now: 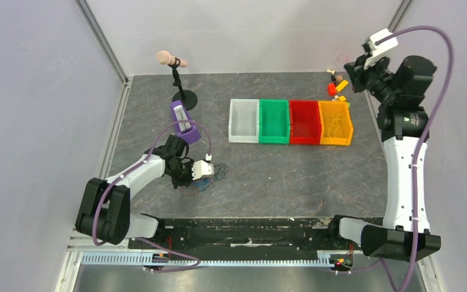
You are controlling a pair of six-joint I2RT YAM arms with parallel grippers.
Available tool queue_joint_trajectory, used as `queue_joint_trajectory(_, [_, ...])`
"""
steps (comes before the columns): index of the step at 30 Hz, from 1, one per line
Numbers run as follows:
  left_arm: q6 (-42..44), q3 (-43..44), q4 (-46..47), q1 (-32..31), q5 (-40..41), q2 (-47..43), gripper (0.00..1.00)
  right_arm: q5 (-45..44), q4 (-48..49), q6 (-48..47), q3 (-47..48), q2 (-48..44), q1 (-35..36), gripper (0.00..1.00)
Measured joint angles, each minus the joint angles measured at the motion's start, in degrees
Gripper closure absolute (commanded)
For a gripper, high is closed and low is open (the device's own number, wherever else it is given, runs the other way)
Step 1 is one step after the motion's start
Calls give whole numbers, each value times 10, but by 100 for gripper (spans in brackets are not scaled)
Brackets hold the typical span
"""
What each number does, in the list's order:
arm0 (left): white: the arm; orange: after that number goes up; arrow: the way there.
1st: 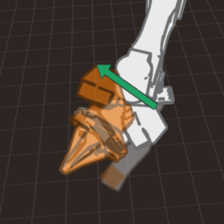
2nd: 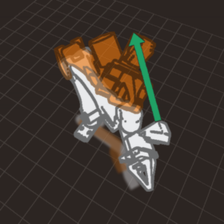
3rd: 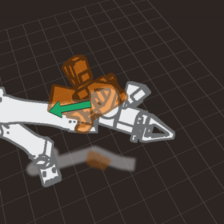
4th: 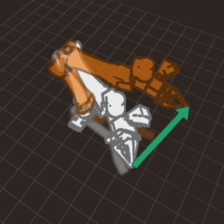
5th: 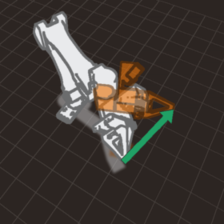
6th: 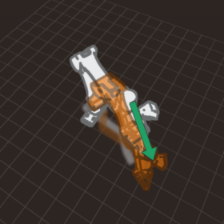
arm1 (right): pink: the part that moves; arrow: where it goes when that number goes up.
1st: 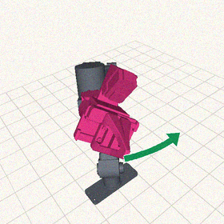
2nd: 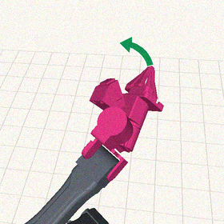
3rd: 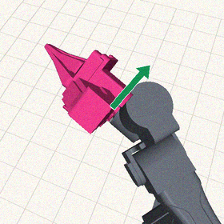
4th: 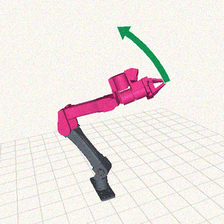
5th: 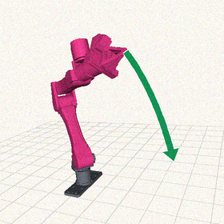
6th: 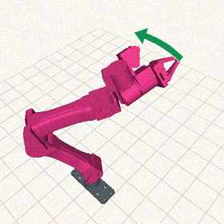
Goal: Untangle the cables
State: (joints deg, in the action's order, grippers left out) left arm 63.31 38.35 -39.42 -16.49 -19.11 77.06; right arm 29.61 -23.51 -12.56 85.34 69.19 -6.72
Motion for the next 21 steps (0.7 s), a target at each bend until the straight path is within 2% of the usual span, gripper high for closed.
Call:
queue_joint_trajectory(5, [2,-3,3,2,-3,-2,98,22,33,21,52,0,-37,100])
queue_joint_trajectory(12, [-1,0,-4,4,-20,-8,98,36,68,55,54,12,-39,100])
queue_joint_trajectory(21, [-35,41,-11,2,-65,-14,98,105,118,135,-14,24,-35,100])
